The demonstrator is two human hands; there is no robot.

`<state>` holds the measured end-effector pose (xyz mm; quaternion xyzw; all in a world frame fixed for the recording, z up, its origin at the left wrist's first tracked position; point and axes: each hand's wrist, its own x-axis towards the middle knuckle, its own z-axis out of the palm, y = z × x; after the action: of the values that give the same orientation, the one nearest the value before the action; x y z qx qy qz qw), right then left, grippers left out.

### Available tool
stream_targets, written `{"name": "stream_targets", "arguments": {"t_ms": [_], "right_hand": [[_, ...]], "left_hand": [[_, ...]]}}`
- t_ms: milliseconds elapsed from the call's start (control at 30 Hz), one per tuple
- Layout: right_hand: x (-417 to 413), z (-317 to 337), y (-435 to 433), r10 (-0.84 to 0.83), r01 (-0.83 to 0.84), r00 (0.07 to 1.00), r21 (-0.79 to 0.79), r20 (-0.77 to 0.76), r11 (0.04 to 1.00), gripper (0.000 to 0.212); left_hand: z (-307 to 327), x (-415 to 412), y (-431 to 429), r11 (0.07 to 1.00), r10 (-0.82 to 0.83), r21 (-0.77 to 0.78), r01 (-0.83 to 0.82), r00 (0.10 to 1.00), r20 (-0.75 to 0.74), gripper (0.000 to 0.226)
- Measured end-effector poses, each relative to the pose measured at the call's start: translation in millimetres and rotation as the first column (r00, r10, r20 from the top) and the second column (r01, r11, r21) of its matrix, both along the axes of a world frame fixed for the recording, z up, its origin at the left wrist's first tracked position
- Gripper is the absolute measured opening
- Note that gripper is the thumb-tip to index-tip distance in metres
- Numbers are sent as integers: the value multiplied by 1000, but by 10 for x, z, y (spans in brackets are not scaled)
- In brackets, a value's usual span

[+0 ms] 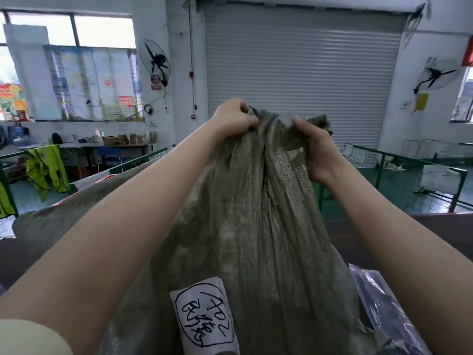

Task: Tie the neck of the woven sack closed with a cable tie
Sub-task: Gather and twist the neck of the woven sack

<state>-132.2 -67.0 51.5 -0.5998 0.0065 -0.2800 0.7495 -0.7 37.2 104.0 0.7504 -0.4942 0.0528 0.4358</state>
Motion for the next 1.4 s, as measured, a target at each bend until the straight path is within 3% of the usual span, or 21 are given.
{"name": "stream_targets", "arguments": {"t_ms": [67, 100, 200, 267, 400, 500, 567, 600, 667, 733, 800, 867, 967, 1033, 1067, 1133, 1200, 1267, 1400], "right_hand": [[42, 112, 33, 10, -10, 1000, -38, 11, 999, 26], [77, 158, 69, 8, -8, 1000, -52, -1, 999, 23], [203, 182, 201, 14, -20, 997, -72, -82, 997, 17], [293, 130, 273, 18, -26, 991, -64, -129, 998, 13], [373, 55, 280, -59, 49, 975, -52, -216, 997, 9], [347, 31, 192, -128, 119, 963, -53, -236, 991, 13], [330, 11, 124, -146, 142, 969, -30, -199, 989, 14], [327, 8, 99, -138, 136, 975, -21, -173, 990, 14], [333, 15, 90, -98, 97, 987, -7, -124, 995, 16], [378, 14, 104, -61, 62, 993, 0, -96, 998, 24], [415, 14, 123, -42, 43, 997, 7, -62, 999, 38], [420, 21, 142, -23, 23, 999, -3, -33, 1000, 36], [398, 1, 113, -20, 20, 999, 24, 35, 1000, 39], [409, -82, 98, 14, -15, 1000, 53, 19, 998, 33], [430, -139, 108, 45, -44, 999, 79, -21, 996, 30], [502, -242, 147, 66, -54, 989, 97, -129, 994, 27], [574, -291, 188, 32, -15, 974, 76, -226, 997, 20], [634, -301, 195, 15, 14, 954, 94, -300, 996, 16], [678, -313, 148, -149, 170, 887, 9, -437, 985, 27]], "left_hand": [[152, -118, 11, 996, -88, -6, 88, 996, -1, 21], [204, -170, 24, 985, -174, -31, 172, 982, -69, 17], [298, -290, 58, 895, -443, -137, 426, 807, -390, 17], [283, -267, 33, 872, -479, -116, 476, 777, -408, 20], [215, -162, 36, 914, -403, -82, 399, 859, -316, 19], [244, 33, 98, 973, -167, -195, 124, 961, -223, 15], [231, 217, 175, 972, 67, -210, -105, 981, -183, 32], [210, 284, 219, 981, 119, -125, -146, 973, -198, 45], [110, 305, 326, 987, 40, 162, 8, 955, -295, 60], [-13, 241, 376, 943, -81, 257, 211, 896, -437, 53], [-74, 238, 306, 972, -80, 168, 165, 903, -422, 37], [-88, 280, 203, 999, -54, -21, 49, 932, -358, 32], [-66, 367, 100, 910, 19, -406, -87, 986, -168, 43], [-129, 388, 54, 872, 67, -486, -53, 998, 11, 45], [-195, 384, 24, 913, -7, -406, 23, 999, 40, 49], [-373, 361, -34, 980, -197, 13, 199, 977, -79, 57], [-487, 361, -38, 913, -225, 298, 277, 954, -197, 45], [-475, 346, 35, 924, -184, 301, 235, 965, -190, 42], [-323, 458, 329, 927, -28, 369, 60, 995, -93, 59]]}}
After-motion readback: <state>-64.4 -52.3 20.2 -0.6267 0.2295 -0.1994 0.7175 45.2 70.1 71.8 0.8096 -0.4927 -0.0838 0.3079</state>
